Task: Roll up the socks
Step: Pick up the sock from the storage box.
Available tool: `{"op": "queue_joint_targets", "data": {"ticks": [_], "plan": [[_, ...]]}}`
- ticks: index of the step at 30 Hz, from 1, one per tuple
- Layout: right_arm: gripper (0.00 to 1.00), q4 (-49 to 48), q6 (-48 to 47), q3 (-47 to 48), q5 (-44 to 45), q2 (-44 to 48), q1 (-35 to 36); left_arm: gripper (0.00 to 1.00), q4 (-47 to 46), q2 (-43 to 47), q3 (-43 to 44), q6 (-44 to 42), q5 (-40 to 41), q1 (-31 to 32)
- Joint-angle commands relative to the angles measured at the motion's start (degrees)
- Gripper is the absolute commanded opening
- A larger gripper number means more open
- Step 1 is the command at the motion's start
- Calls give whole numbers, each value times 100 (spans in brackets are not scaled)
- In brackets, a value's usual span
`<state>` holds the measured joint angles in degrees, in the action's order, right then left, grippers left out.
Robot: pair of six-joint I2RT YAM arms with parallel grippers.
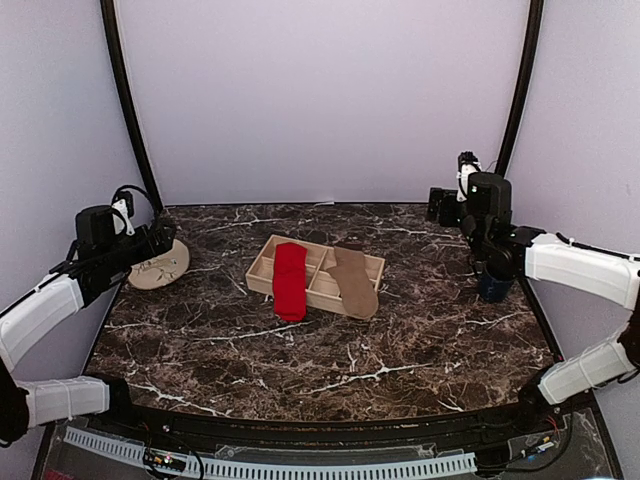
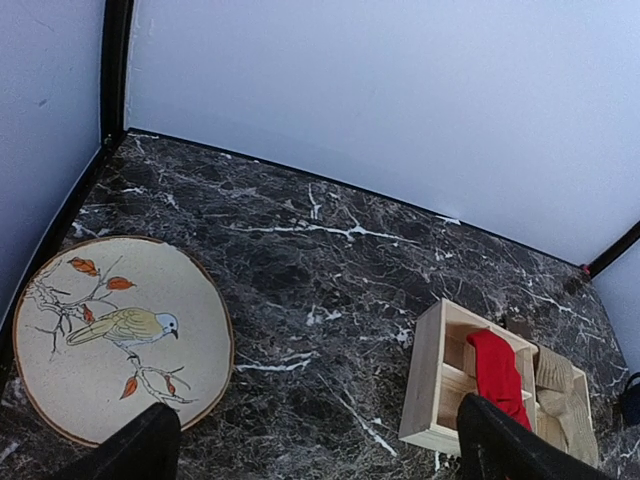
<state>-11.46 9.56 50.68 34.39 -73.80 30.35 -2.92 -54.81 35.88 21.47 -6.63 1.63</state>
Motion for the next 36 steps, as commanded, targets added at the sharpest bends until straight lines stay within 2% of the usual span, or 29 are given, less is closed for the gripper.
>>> {"op": "queue_joint_targets", "data": {"ticks": [1,3,6,7,12,19,22,28,36], "plan": [[100,-888,-705,203,-117,-328,37,99,319,-241,494,-158,253,369],[97,-1165,-1222,253,-924,-555,33,99,359,-322,600,-75,284,524],[82,-949,-980,532,-1671,-789,33,99,459,-461,730,-25,397,860],[80,-885,-848,561,-1849,-837,47,99,507,-528,769,-21,431,980],[71,-29,192,670,-2001,-765,258,99,552,-884,823,33,522,1731],[70,1643,1624,841,-1903,-577,1162,99,580,-1339,791,343,453,2694],[70,2082,2308,730,-1820,-554,1585,99,494,-1402,691,604,450,3026],[71,2114,3592,269,-1880,-596,2118,99,510,-1552,605,908,550,3620],[71,2035,4515,28,-2175,-822,2195,99,655,-1647,654,1184,637,4036]]}}
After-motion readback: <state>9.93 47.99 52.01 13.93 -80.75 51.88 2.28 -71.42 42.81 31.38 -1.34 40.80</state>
